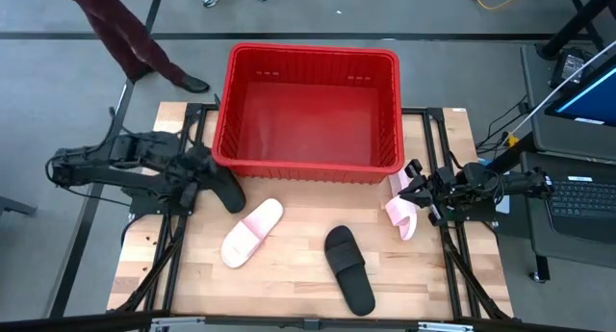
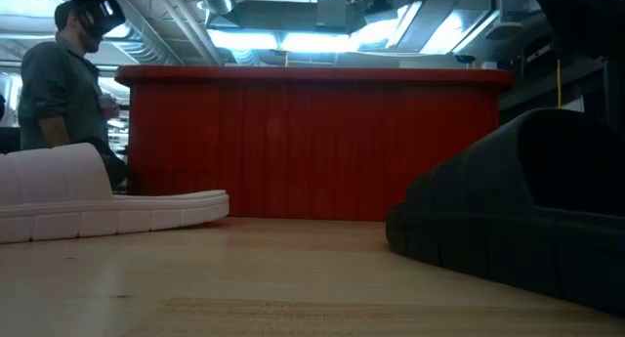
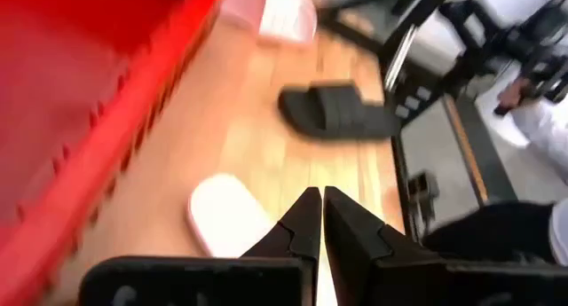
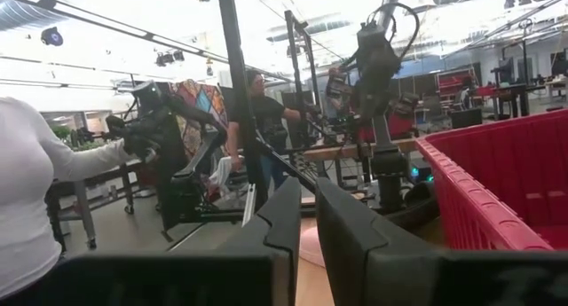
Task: Pick and place slides into bin
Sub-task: Put the top black slipper into the red bin
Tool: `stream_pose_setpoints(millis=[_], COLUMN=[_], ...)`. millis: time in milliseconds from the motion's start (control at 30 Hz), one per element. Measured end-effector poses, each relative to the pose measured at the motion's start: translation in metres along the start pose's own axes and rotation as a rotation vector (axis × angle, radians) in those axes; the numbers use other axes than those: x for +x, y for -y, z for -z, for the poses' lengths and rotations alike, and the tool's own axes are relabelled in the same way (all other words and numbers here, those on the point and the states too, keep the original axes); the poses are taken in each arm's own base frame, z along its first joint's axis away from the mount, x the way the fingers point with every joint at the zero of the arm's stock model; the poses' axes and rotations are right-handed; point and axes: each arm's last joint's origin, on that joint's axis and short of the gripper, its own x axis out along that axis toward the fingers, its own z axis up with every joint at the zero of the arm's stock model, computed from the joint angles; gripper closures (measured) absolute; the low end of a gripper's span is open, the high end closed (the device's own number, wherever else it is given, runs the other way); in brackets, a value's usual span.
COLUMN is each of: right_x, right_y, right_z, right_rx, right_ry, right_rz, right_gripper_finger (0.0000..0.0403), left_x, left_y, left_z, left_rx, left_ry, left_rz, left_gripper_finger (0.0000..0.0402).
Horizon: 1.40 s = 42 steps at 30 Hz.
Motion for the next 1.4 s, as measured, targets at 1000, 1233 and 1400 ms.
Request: stream_pose_setpoints(millis=[1000,1233,1400], right_x=[0.0,0.0,0.0], right_y=[0.002,0.002,0.002], right_z=[0.002,0.002,0.002], right_rx=[-0.065,-0.067,-0.069], right_ry=[-0.018,-0.018,-0.018], right_rz=[0.063,0.063,0.063], right_gripper_finger=[0.0361,0.0361,0.0361], left_x=[0.004,0.005,0.006], left_y=[0.012,0.012,0.01], left_z=[-0.006,-0.006,-0.004], left_rx=[-0.034,-0.034,-0.036], left_ry=[-0.084,-0.08,-0.092], left_rz=[0.065,0.055,0.048], left_gripper_finger=[0.0389,0.039,0.039])
